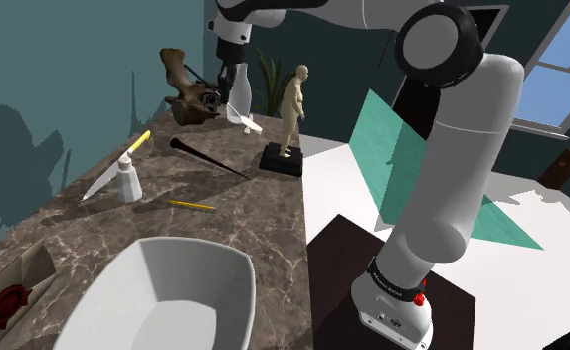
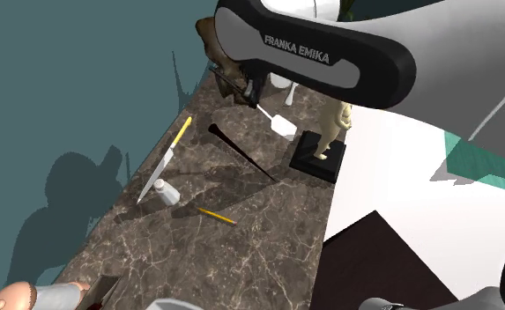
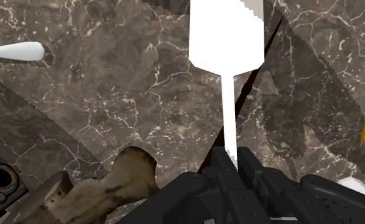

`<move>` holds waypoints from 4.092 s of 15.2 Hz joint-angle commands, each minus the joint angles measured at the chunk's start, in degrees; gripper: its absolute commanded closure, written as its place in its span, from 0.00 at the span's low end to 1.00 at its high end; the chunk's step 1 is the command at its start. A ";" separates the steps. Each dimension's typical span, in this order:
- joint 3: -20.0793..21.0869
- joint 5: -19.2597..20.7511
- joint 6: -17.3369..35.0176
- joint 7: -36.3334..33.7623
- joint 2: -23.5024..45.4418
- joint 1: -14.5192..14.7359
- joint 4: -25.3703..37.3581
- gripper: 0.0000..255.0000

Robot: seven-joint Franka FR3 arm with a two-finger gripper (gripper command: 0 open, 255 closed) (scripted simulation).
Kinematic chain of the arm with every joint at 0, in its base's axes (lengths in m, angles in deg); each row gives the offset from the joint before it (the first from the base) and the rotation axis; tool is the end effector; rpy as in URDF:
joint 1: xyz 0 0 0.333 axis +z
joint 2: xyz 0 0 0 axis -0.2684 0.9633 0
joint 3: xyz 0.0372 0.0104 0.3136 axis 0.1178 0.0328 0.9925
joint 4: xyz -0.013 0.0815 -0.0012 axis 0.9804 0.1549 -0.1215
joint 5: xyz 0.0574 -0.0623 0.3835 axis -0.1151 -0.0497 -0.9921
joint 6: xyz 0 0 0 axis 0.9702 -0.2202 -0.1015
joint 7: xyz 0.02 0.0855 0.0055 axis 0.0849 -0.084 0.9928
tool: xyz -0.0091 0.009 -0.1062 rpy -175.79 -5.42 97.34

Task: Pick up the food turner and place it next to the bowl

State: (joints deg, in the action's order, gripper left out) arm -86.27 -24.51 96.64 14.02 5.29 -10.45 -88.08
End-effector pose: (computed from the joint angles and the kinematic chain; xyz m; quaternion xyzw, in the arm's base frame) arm 0.6336 0.0323 0.5274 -0.9498 -0.3112 -0.0317 0.0107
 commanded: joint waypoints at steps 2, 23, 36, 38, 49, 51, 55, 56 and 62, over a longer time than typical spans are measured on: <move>0.99 0.57 2.57 -2.69 -6.51 1.72 -8.98 1.00; 13.19 -3.09 4.63 -22.32 -40.60 11.39 -44.31 1.00; 20.26 -8.20 6.91 -30.58 -48.69 16.39 -53.95 1.00; 20.51 -8.40 8.53 -30.55 -48.43 16.46 -55.30 1.00; 22.08 -9.44 17.91 -30.44 -45.76 16.76 -62.04 1.00; 22.40 -9.62 19.72 -30.44 -45.03 16.79 -63.12 1.00; 23.06 -9.94 23.44 -30.46 -43.32 16.81 -65.14 1.00; 23.23 -10.01 24.40 -30.47 -42.84 16.80 -65.62 1.00; 24.29 -10.32 30.32 -30.61 -39.48 16.68 -68.20 1.00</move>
State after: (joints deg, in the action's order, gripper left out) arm -62.21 -34.81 125.61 -16.57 -35.03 6.29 -155.81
